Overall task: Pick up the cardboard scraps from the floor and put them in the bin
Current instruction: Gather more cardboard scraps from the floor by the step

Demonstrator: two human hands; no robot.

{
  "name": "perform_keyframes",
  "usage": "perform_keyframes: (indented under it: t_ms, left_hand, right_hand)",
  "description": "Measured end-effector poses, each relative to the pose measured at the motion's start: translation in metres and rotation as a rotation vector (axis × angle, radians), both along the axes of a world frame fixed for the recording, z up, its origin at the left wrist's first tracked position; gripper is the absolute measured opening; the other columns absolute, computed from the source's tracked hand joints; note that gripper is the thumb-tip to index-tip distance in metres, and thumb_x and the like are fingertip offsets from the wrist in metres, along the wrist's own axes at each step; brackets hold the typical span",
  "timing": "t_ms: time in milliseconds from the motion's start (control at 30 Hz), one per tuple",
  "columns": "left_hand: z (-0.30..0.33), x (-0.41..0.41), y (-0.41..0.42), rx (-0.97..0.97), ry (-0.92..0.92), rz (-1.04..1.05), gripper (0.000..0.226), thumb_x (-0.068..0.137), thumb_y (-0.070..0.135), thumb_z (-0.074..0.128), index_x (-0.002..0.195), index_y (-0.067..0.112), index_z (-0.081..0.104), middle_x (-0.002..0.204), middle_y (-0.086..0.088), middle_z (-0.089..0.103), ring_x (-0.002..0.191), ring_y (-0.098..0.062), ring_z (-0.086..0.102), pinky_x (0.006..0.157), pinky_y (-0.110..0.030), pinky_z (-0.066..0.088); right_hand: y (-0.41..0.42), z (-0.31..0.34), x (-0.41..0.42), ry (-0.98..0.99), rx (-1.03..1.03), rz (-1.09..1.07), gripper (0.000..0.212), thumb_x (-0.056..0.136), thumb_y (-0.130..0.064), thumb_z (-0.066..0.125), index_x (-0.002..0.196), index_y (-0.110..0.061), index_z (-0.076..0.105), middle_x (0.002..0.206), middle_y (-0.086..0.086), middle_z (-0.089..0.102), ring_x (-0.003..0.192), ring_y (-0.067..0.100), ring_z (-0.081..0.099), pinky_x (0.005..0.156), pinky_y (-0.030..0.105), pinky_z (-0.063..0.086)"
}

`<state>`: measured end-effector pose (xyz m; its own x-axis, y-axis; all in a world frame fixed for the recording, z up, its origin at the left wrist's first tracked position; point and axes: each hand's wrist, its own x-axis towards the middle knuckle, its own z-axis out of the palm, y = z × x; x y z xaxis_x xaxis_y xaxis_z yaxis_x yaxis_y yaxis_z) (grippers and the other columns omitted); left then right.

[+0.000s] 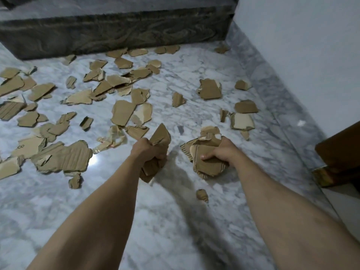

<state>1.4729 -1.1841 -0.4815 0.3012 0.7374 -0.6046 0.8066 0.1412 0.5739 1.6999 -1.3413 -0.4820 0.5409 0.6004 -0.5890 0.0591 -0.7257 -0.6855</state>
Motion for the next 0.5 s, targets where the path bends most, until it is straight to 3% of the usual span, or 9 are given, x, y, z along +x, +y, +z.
perform_keyframes:
  t_ms: [100, 200, 333, 433, 500]
  left_hand:
    - [-0.012, 0.045, 0.018, -0.031, -0.110, -0.050, 0.075, 0.038, 0.046, 0.088, 0.097, 0.005, 0.069, 0.100, -0.017, 0.072, 0.091, -0.033, 0.069, 0.085, -0.050, 0.060]
    - [-0.034, 0.096, 0.030, -0.071, -0.194, -0.092, 0.078, 0.031, 0.050, 0.094, 0.093, 0.006, 0.075, 0.099, -0.016, 0.076, 0.089, -0.033, 0.073, 0.084, -0.051, 0.061]
    - [-0.029, 0.144, 0.023, -0.131, -0.222, -0.098, 0.069, 0.033, 0.040, 0.091, 0.092, 0.005, 0.079, 0.096, -0.016, 0.077, 0.089, -0.036, 0.074, 0.083, -0.056, 0.061]
    - [-0.025, 0.174, 0.018, -0.138, -0.222, -0.110, 0.071, 0.035, 0.040, 0.088, 0.095, 0.004, 0.077, 0.098, -0.017, 0.076, 0.090, -0.037, 0.073, 0.082, -0.056, 0.061]
    - [-0.029, 0.193, 0.020, -0.142, -0.251, -0.093, 0.075, 0.035, 0.045, 0.086, 0.096, 0.003, 0.075, 0.099, -0.017, 0.076, 0.090, -0.037, 0.073, 0.083, -0.055, 0.061]
  right_hand:
    - [-0.006, 0.002, 0.039, -0.010, 0.015, -0.157, 0.084, 0.050, -0.018, 0.099, 0.116, -0.012, 0.048, 0.111, -0.003, 0.059, 0.104, 0.020, 0.056, 0.095, 0.035, 0.051]
    - [-0.010, 0.005, 0.088, -0.060, 0.023, -0.306, 0.113, 0.036, -0.028, 0.102, 0.133, -0.014, 0.045, 0.130, -0.001, 0.058, 0.116, 0.025, 0.058, 0.099, 0.040, 0.052]
    - [-0.002, -0.002, 0.143, -0.076, 0.003, -0.432, 0.124, 0.049, -0.021, 0.099, 0.147, -0.009, 0.024, 0.149, 0.009, 0.043, 0.132, 0.032, 0.047, 0.104, 0.044, 0.048]
    - [0.012, -0.012, 0.160, -0.043, -0.051, -0.394, 0.138, 0.047, -0.024, 0.101, 0.153, -0.005, 0.014, 0.153, 0.010, 0.041, 0.135, 0.030, 0.045, 0.107, 0.039, 0.046]
    - [0.020, -0.022, 0.167, -0.023, -0.121, -0.359, 0.135, 0.052, -0.027, 0.100, 0.153, -0.003, 0.013, 0.150, 0.013, 0.041, 0.135, 0.033, 0.045, 0.103, 0.035, 0.045]
